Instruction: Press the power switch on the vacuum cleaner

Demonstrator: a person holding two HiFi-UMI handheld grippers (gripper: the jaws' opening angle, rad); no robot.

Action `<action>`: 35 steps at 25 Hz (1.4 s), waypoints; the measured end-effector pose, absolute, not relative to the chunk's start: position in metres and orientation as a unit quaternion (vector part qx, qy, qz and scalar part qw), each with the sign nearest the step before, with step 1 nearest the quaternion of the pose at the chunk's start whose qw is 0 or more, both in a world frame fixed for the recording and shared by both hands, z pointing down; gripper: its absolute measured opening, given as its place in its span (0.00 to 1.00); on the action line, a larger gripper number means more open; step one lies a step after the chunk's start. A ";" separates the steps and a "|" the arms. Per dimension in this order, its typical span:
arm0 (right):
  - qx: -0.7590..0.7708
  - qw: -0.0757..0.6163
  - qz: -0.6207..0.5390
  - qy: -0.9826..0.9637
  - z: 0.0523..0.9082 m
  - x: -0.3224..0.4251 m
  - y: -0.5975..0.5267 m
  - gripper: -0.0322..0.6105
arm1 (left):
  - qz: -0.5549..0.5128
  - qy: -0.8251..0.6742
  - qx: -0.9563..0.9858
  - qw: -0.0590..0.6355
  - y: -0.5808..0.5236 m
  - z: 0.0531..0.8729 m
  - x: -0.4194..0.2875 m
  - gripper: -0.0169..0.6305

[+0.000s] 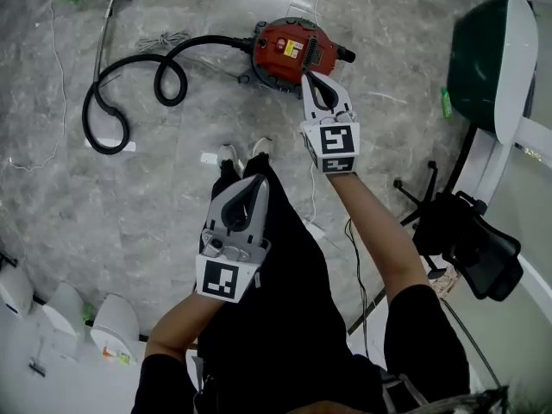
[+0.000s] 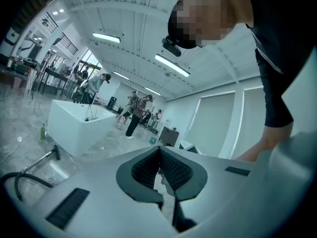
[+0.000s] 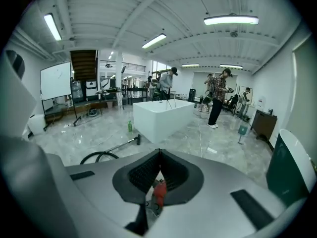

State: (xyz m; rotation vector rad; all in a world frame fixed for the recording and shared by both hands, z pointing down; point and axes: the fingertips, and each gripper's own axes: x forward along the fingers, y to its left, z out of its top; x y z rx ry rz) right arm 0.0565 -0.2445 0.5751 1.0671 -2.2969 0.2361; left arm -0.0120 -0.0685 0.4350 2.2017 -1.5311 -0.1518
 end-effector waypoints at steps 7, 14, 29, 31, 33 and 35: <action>0.417 0.241 0.078 -0.873 0.483 0.065 -0.188 0.08 | -0.089 -0.549 0.803 0.214 -0.069 0.383 -0.005 0.05; 0.407 0.201 0.063 -0.889 0.402 0.052 -0.147 0.08 | -0.090 -0.537 0.819 0.182 -0.063 0.333 -0.009 0.05; 0.458 0.097 0.034 -0.883 0.290 0.053 -0.098 0.08 | -0.093 -0.540 0.827 0.126 -0.066 0.276 -0.024 0.05; 0.464 0.084 0.029 -0.881 0.279 0.054 -0.093 0.08 | -0.099 -0.533 0.832 0.115 -0.065 0.265 -0.018 0.05; 0.472 0.071 0.020 -0.878 0.268 0.057 -0.091 0.08 | -0.107 -0.523 0.839 0.104 -0.069 0.251 -0.011 0.05; 0.481 0.058 0.019 -0.874 0.259 0.061 -0.090 0.08 | -0.107 -0.517 0.844 0.096 -0.072 0.241 -0.006 0.05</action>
